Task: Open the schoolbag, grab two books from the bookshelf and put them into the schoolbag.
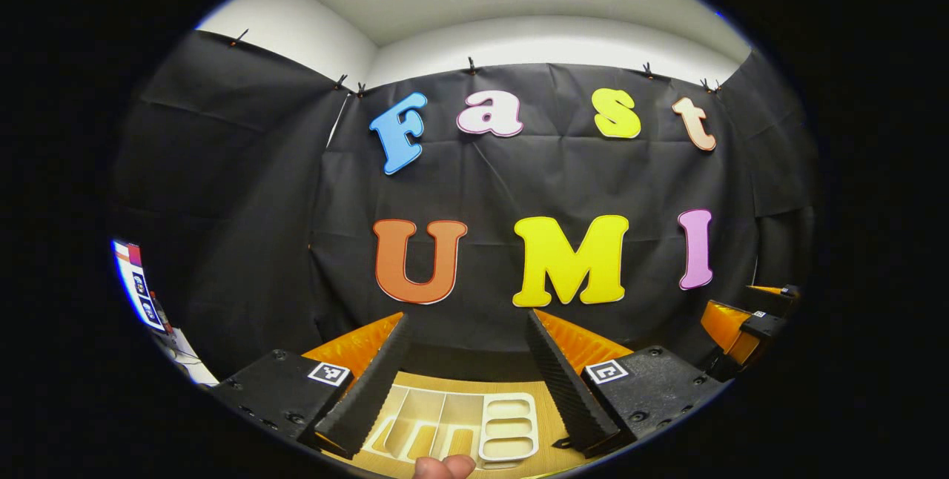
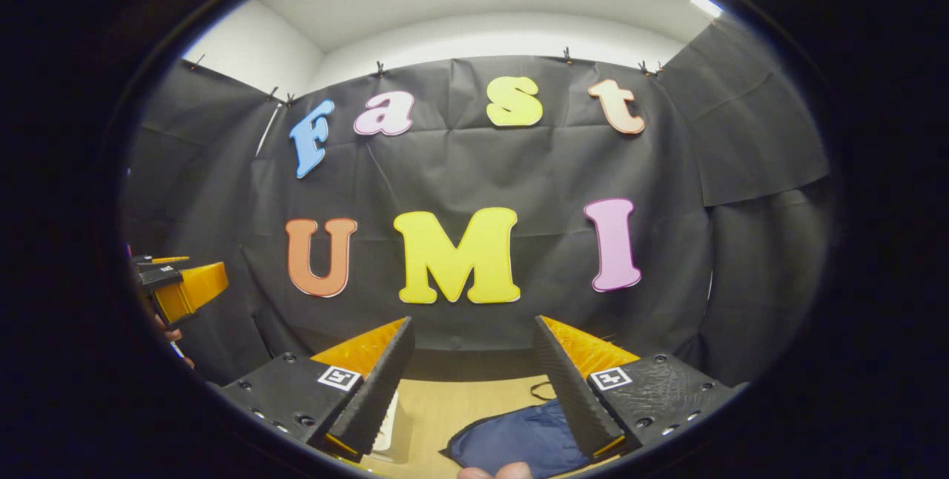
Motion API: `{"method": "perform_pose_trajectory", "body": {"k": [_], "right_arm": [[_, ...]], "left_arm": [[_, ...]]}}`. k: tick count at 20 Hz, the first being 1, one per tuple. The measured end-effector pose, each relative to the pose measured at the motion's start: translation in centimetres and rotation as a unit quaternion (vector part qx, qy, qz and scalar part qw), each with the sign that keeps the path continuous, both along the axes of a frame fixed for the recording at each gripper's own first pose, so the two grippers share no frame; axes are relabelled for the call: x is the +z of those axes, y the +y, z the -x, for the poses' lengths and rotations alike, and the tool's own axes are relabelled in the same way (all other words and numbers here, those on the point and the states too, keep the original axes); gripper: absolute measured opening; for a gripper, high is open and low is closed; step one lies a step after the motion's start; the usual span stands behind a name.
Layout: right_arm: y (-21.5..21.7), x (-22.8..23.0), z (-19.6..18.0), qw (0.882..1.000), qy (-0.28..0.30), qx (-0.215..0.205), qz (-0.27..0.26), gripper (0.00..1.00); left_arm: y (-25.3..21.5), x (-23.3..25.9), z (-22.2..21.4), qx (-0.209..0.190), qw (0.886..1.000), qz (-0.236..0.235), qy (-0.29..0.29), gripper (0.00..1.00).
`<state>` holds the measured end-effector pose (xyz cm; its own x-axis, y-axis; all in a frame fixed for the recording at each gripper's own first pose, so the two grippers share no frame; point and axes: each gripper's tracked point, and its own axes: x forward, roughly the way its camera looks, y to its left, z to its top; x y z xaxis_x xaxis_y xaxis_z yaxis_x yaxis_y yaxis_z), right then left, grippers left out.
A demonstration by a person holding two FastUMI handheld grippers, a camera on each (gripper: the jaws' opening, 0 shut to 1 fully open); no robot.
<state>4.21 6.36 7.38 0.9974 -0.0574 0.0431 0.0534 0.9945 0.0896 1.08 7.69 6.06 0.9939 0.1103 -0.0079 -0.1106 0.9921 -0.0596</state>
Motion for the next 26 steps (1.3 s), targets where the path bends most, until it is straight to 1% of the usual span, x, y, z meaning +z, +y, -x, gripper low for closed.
{"method": "perform_pose_trajectory", "body": {"k": [5, 12, 26], "right_arm": [[-0.45, 0.25, 0.11, 1.000, -0.004, -0.010, -0.003, 0.96], [0.10, 0.17, -0.20, 1.000, -0.003, -0.006, -0.002, 0.96], [-0.56, 0.23, -0.07, 1.000, -0.005, -0.012, -0.009, 0.96]], "left_arm": [[-0.05, -0.06, -0.12, 0.000, 1.000, 0.000, 0.000, 0.99], [0.31, -0.20, -0.17, 0.001, 1.000, -0.001, 0.001, 0.99], [-0.06, -0.22, -0.19, -0.002, 1.000, -0.004, -0.001, 0.99]]}}
